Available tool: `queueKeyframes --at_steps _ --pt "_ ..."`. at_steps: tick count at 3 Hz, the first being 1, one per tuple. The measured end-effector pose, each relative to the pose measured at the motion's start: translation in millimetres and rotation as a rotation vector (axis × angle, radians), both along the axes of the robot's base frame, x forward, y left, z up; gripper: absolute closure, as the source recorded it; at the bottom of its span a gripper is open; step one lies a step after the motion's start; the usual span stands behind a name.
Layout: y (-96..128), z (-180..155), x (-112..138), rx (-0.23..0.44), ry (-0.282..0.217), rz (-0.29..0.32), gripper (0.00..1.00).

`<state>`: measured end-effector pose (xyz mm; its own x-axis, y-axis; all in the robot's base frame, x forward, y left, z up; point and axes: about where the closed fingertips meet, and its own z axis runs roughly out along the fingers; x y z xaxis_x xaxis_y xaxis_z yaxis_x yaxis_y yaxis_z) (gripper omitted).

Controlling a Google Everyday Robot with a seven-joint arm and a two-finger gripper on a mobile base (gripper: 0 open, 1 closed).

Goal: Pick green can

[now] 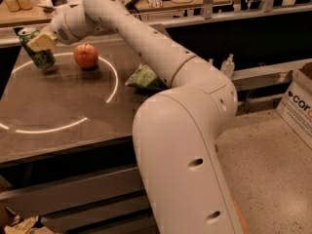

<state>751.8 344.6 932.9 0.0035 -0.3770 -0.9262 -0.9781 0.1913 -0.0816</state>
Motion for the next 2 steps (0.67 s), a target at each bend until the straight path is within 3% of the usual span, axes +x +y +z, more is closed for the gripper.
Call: queueKeyframes --at_steps 1,2 --pt "-55.5 49.5 15.7 0.070 -0.056 -0.136 1.00" --pt "-124.2 73.1 16.8 0.047 -0.088 -0.270 1.00"
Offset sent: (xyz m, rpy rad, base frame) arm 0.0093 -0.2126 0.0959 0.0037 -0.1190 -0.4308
